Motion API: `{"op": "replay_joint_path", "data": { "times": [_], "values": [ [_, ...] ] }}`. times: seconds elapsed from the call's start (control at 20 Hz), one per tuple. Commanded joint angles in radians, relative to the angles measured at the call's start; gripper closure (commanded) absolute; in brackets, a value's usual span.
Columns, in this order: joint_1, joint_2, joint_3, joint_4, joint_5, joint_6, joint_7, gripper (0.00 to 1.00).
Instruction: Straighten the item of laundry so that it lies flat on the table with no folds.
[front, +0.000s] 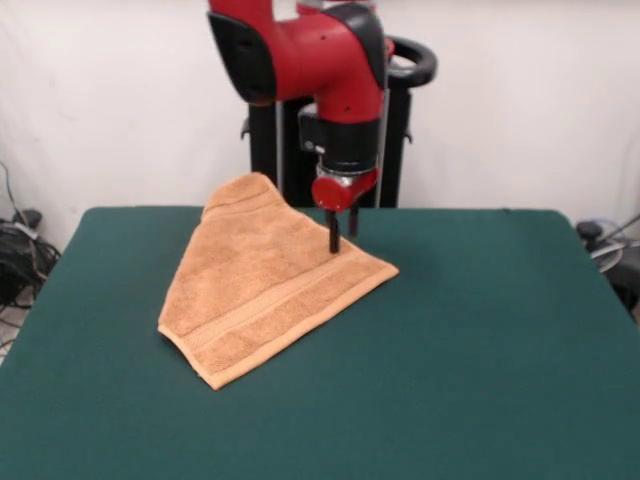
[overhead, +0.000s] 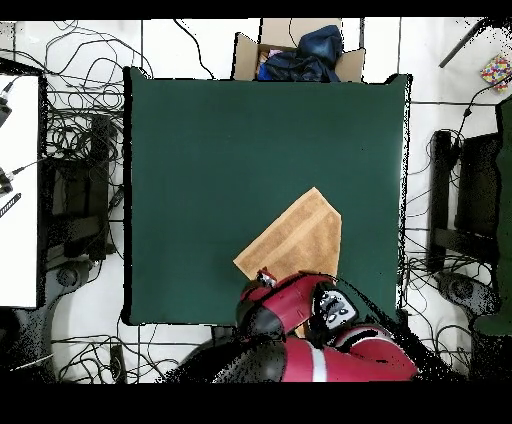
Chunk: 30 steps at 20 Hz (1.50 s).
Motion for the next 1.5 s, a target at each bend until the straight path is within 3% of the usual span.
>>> {"op": "replay_joint_path", "data": {
  "times": [0.05,0.6,1.3,1.5],
  "values": [
    [0.028,0.031,-0.141,-0.100,0.028,0.013,0.206,0.00],
    [0.086,0.054,-0.205,-0.134,0.040,-0.035,0.197,0.00],
    [0.026,0.078,-0.145,-0.141,0.025,-0.124,0.168,0.00],
    [0.081,0.090,-0.153,-0.158,0.046,-0.096,0.165,0.00]
  ]
}}
